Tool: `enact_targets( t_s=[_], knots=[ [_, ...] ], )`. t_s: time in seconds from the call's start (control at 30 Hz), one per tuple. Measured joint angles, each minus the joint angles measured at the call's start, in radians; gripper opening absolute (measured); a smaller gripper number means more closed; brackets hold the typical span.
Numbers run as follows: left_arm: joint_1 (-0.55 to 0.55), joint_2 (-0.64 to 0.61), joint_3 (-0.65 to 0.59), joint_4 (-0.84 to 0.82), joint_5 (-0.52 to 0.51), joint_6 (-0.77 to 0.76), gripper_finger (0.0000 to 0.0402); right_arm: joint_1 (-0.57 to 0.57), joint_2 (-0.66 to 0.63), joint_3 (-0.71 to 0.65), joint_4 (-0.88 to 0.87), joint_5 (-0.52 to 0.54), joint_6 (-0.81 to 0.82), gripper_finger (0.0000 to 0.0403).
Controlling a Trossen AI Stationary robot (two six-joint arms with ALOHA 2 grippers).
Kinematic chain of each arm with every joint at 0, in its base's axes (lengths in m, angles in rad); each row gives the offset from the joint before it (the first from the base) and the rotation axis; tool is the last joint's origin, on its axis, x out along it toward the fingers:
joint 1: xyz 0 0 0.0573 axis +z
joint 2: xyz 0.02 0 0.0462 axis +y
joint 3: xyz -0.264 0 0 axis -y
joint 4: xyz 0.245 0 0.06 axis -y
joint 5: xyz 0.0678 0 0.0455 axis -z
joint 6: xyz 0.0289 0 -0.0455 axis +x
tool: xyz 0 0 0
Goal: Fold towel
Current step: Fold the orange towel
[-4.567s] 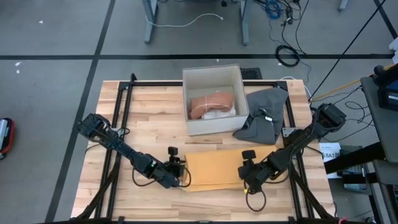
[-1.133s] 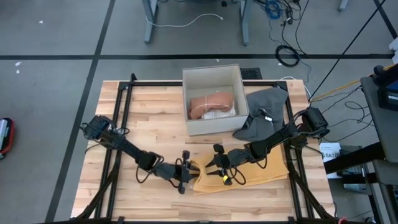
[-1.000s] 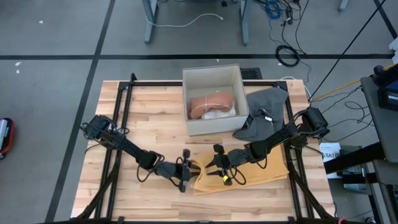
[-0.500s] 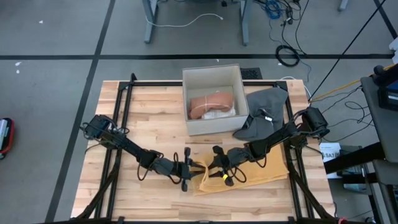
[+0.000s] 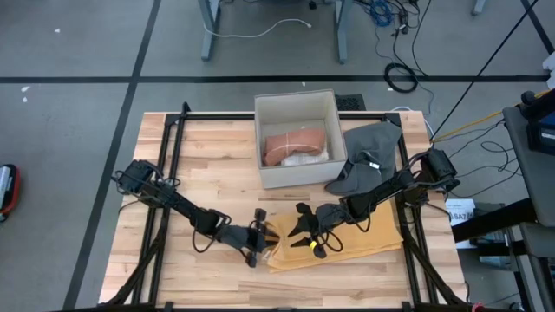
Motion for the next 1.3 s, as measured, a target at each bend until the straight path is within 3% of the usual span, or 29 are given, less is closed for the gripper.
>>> enact_targets(
  t_s=[0.13,0.4,0.73,1.0,1.3],
  knots=[
    [0.005,0.000,0.000,-0.123,-0.030,-0.053,0.0087,0.000,0.000,0.000,-0.003,0.000,-0.001,0.0144],
    [0.043,0.000,0.000,-0.138,-0.050,-0.072,0.0087,0.000,0.000,0.000,-0.005,0.000,-0.006,0.0144],
    [0.098,0.000,0.000,-0.160,0.157,-0.127,0.0087,0.000,0.000,0.000,-0.005,0.000,-0.031,0.0144],
    [0.134,0.007,0.000,-0.172,0.133,-0.113,0.0087,-0.001,0.000,0.000,-0.005,0.005,-0.053,0.0144],
    [0.194,-0.003,0.004,-0.375,0.121,-0.218,0.0087,-0.006,0.000,0.000,-0.005,0.037,-0.079,0.0144]
  ],
)
